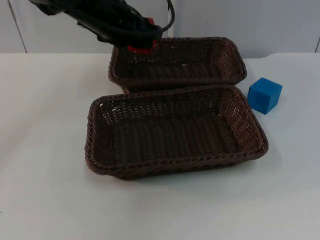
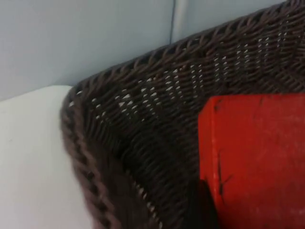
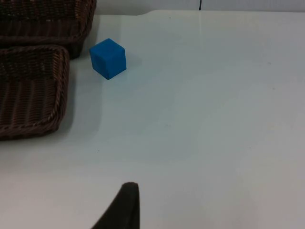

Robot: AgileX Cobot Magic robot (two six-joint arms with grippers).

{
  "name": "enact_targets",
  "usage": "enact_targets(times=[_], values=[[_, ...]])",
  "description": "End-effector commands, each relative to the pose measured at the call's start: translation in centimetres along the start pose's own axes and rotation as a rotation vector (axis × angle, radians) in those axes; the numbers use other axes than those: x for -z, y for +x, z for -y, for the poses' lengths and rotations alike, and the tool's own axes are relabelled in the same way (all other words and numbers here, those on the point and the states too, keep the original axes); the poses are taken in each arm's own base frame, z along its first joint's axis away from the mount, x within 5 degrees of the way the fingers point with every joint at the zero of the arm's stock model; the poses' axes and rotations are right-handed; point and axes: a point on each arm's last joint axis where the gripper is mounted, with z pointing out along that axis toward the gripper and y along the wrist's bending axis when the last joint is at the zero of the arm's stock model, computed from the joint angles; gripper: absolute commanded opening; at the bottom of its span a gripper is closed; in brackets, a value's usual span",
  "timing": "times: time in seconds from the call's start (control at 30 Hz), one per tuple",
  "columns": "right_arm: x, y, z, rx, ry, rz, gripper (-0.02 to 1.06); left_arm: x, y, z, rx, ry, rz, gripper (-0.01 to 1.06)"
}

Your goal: Pick up one cube with the left hand and place it into the upper basket. Pick up one cube with the right hand and place it into the lower basket.

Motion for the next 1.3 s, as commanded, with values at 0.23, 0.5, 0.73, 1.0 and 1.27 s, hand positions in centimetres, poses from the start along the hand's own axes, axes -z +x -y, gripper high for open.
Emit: enact_targets(times=[0.23, 0.5, 0.73, 1.0, 1.27], values=[[0.0, 0.0, 0.0, 0.006, 0.002, 0.010, 1.05, -4.8, 1.0, 1.1, -0.019, 0.035, -0.011, 0.00], [0.0, 0.0, 0.0, 0.006, 0.002, 0.010, 1.05, -5.8, 1.8, 1.0, -0.007, 0.039, -0.026, 0.25], [0.0, 0.0, 0.0, 0.006, 0.002, 0.010, 1.05, -5.7, 1.7, 1.2, 0.046, 0.055, -0.023, 0.74], [0.0, 0.0, 0.0, 0.006, 0.002, 0.010, 1.05, -2.9, -0.9, 1.9, 0.042, 0.100, -0.013, 0.83], [0.0, 0.0, 0.0, 0.006, 0.002, 0.010, 1.05, 4.9, -6.3, 3.3, -0.042, 0.175, 0.010, 0.83]])
